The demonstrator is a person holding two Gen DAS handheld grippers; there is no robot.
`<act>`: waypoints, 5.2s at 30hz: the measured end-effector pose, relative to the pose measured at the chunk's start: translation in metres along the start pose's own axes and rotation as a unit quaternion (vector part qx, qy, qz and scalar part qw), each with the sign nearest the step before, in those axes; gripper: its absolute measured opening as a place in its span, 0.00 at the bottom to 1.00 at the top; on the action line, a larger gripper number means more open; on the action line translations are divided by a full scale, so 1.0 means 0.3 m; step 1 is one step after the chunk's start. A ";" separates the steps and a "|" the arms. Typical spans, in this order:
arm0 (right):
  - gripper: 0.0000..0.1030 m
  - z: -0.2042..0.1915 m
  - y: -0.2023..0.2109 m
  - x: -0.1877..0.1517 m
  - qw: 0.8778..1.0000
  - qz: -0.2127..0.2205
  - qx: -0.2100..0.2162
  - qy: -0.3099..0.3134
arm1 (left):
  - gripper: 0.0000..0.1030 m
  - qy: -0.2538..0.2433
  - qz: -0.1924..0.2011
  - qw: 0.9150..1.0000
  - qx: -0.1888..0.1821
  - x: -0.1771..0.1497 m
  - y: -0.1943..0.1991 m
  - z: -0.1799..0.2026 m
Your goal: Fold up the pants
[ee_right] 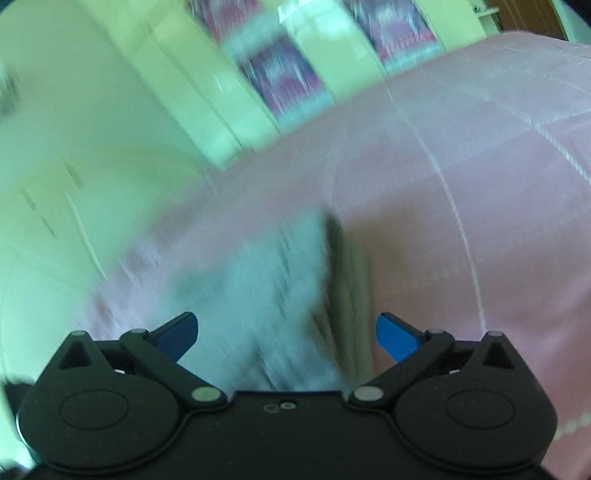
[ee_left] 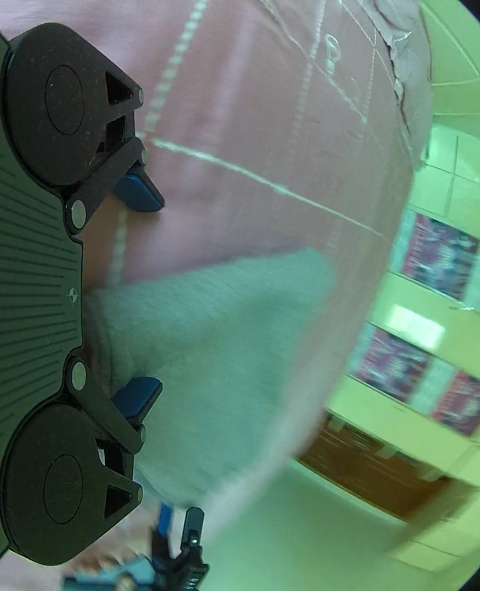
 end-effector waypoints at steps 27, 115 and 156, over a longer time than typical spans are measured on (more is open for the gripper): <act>0.94 -0.101 -0.010 0.261 0.983 0.118 0.138 -0.031 | 0.93 0.051 0.037 0.997 0.052 0.293 -0.180 -0.070; 0.94 -0.314 0.983 -0.812 0.950 0.239 -0.070 0.188 | 1.00 -0.097 0.155 0.977 0.110 -0.662 1.081 0.464; 0.94 -0.343 0.971 -0.820 0.946 0.225 -0.059 0.226 | 1.00 -0.104 0.165 0.977 0.084 -0.671 1.080 0.534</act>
Point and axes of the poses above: each gripper's, at about its wrist camera, not at the fingertips, and y roughly against the way its jaws point, z to its right, x to its top, the point moved 2 cm from there along -y, roughly the way its jaws point, and after that the axes turned 2 degrees about x, right-handed, at the moved point
